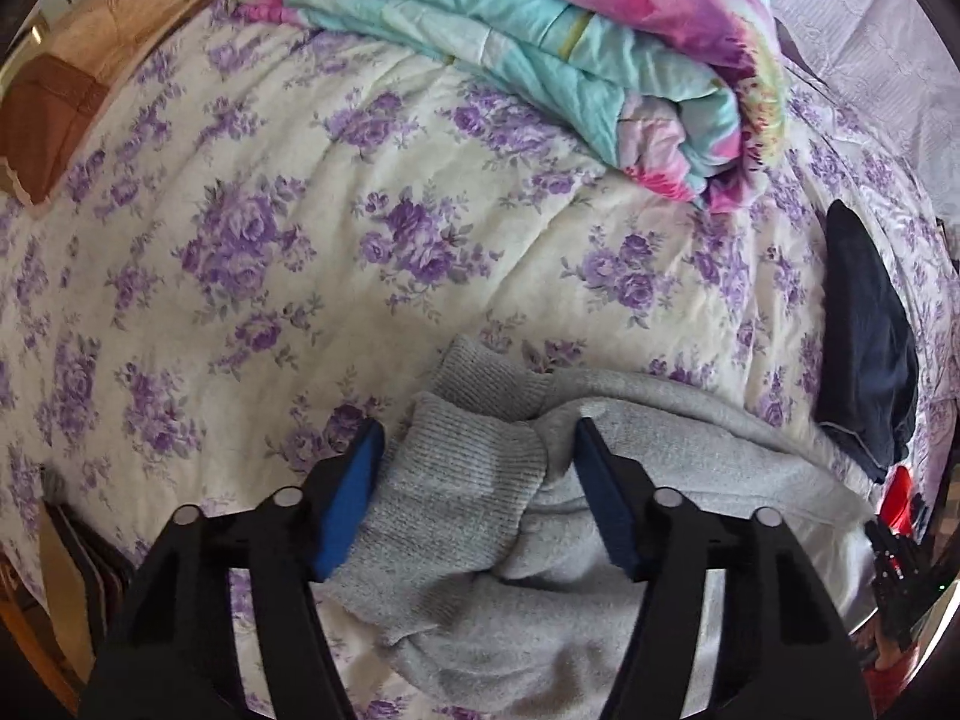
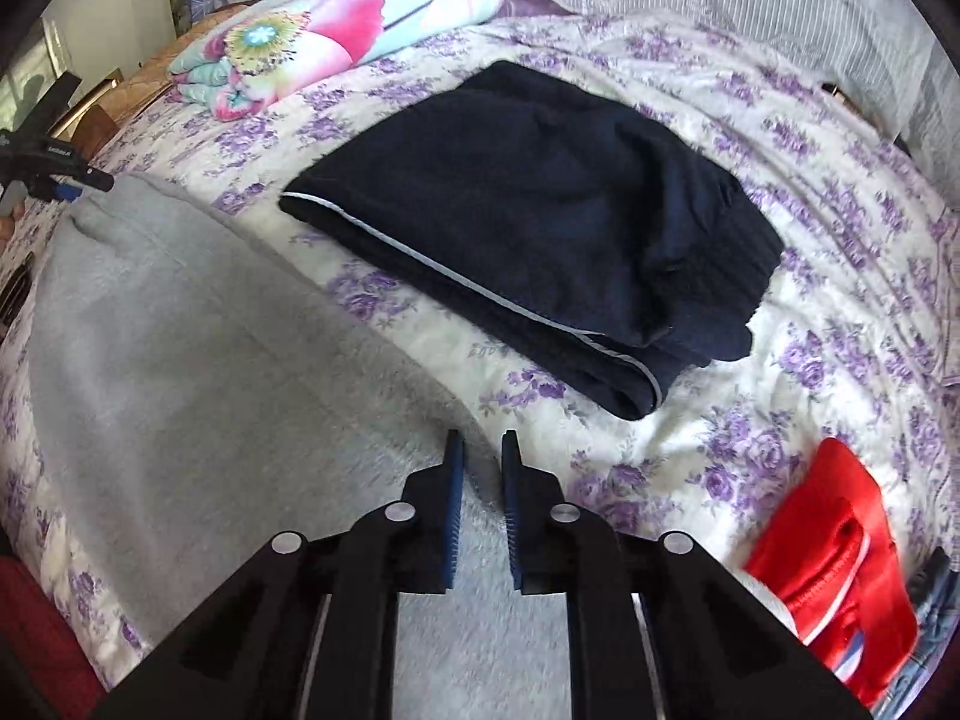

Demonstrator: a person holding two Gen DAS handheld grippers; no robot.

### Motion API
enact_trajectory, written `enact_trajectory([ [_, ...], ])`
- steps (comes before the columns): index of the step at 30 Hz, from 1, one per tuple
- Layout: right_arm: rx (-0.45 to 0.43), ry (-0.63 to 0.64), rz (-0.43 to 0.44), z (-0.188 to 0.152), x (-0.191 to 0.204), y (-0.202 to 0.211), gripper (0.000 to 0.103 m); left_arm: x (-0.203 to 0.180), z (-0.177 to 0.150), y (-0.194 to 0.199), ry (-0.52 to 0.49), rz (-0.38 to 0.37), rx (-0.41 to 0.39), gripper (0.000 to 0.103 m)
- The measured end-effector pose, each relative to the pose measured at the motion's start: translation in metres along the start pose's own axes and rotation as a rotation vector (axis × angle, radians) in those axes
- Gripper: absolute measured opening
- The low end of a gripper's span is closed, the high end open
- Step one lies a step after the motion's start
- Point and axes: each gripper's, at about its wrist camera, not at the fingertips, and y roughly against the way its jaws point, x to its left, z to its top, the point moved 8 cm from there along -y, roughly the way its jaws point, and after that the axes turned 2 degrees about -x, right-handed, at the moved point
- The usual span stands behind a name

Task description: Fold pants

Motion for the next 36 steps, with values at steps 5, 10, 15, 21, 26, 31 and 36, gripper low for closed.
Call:
enact_trajectory([
  [5, -0.002, -0.016, 0.007, -0.01, 0.011, 0.008, 0.006, -0.008, -0.007, 0.02, -0.105, 0.035, -0.079, 0.046],
  [10, -0.033, -0.037, 0.016, -0.019, 0.021, 0.03, 0.006, -0.012, -0.021, 0.04, -0.121, 0.009, -0.124, 0.041],
  [15, -0.034, -0.022, 0.029, -0.029, 0.031, 0.044, 0.006, -0.004, -0.038, 0.048, -0.094, -0.021, -0.124, 0.04],
  [21, -0.051, -0.046, 0.041, -0.04, 0.038, 0.061, 0.006, 0.006, -0.063, 0.058, -0.08, -0.042, -0.125, 0.04],
  [26, -0.059, -0.066, 0.054, -0.054, 0.044, 0.077, 0.006, 0.02, -0.082, 0.068, -0.048, -0.067, -0.116, 0.039],
  [31, -0.032, -0.073, 0.098, -0.091, 0.073, 0.095, 0.006, 0.06, -0.123, 0.06, 0.038, -0.053, -0.038, 0.027],
  [36, 0.048, -0.053, 0.138, -0.134, 0.112, 0.094, 0.005, 0.073, -0.154, 0.063, 0.159, -0.181, 0.006, 0.028],
])
